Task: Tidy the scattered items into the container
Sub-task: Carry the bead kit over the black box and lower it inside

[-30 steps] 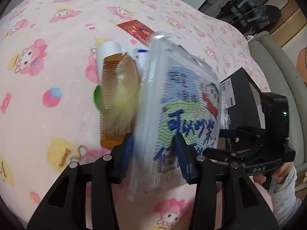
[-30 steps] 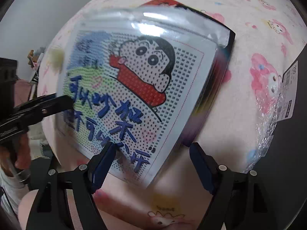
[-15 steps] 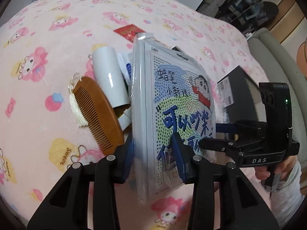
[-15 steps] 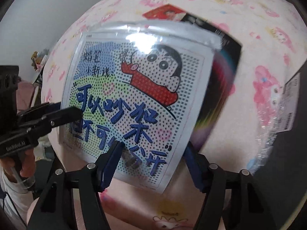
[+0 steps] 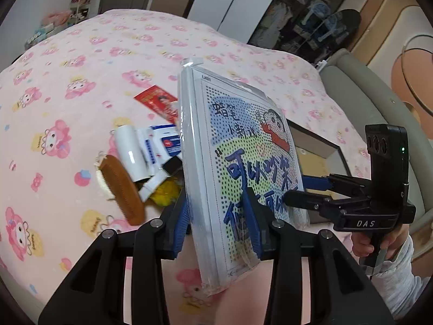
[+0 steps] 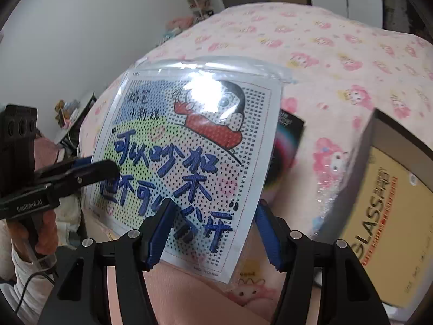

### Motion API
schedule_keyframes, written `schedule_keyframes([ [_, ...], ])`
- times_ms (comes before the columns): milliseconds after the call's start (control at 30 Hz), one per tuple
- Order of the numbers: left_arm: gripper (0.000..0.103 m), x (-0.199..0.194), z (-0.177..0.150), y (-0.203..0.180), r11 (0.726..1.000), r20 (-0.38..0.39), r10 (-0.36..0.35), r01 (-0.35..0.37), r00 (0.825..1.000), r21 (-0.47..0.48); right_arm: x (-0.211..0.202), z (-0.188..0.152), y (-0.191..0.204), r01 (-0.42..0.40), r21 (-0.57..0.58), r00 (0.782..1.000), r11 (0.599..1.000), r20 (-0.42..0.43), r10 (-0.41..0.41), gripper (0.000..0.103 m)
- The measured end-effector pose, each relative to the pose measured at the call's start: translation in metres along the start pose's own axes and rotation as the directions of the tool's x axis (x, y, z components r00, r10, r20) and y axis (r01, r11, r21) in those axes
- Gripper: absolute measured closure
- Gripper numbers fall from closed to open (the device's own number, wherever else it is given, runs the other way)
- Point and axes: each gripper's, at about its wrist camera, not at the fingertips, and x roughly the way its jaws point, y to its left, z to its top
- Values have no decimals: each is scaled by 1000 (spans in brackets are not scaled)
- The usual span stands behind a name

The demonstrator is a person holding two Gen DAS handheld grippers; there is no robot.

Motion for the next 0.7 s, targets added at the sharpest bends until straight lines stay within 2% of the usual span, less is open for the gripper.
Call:
schedule_keyframes([
  [200, 64, 6, 18, -54, 997, -2, -50, 50, 999, 51, -54, -11, -33, 26, 40, 997, 999, 74, -29, 47],
  [400, 64, 56, 47, -131, 987, -61, -122, 128, 991, 102, -123, -26, -94, 119, 94, 983, 988, 130, -131, 47],
  [567, 64, 128, 56, -197, 980, -161, -128, 150, 979, 133, -143, -49, -168, 214, 174, 970, 961, 78, -230, 47],
  [700, 64, 171, 51, -233, 977, -220, -102, 140, 970, 163, -142, -72, -222, 211, 251, 973, 945, 42, -229, 47],
])
